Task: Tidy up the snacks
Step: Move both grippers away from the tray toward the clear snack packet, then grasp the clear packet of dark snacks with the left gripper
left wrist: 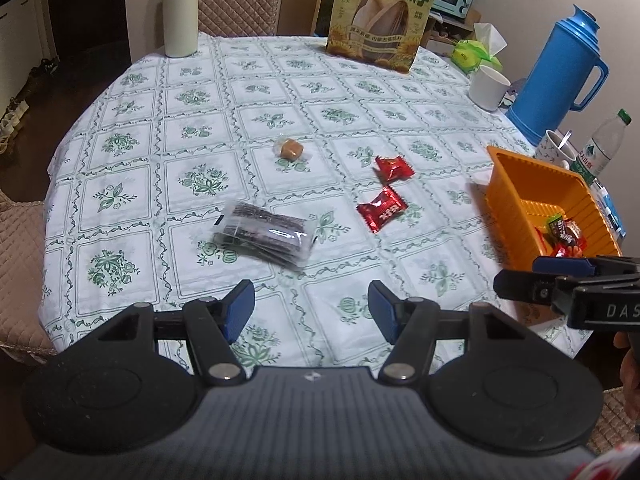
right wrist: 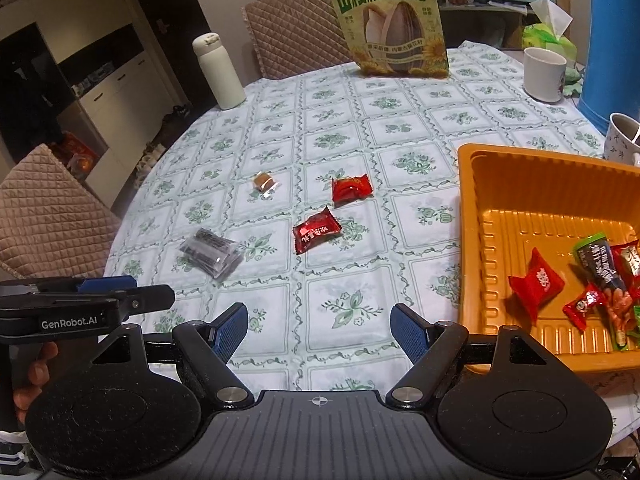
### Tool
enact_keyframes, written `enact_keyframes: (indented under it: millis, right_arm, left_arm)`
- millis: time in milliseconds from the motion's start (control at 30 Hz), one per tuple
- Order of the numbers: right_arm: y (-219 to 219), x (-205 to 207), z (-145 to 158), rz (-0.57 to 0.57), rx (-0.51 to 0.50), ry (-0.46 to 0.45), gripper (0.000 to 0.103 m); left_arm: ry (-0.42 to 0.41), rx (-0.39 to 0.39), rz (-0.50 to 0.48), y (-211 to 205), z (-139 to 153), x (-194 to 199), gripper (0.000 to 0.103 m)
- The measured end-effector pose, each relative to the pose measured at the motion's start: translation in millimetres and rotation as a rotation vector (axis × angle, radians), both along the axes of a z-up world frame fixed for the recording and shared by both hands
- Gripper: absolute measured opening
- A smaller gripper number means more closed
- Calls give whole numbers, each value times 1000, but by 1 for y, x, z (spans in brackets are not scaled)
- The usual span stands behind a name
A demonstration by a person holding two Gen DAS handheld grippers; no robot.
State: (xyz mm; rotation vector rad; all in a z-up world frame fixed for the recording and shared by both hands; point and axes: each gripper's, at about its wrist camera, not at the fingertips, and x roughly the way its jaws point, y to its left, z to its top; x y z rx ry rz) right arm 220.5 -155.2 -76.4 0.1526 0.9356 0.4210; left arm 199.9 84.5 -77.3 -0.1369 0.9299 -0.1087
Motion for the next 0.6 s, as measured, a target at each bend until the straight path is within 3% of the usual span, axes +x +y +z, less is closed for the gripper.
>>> enact_keyframes:
  millis: [600]
  right_arm:
    - [17,29,-13,-85,-35,18,78]
  left_arm:
    - [60,-18,-29,13,-40,51,59]
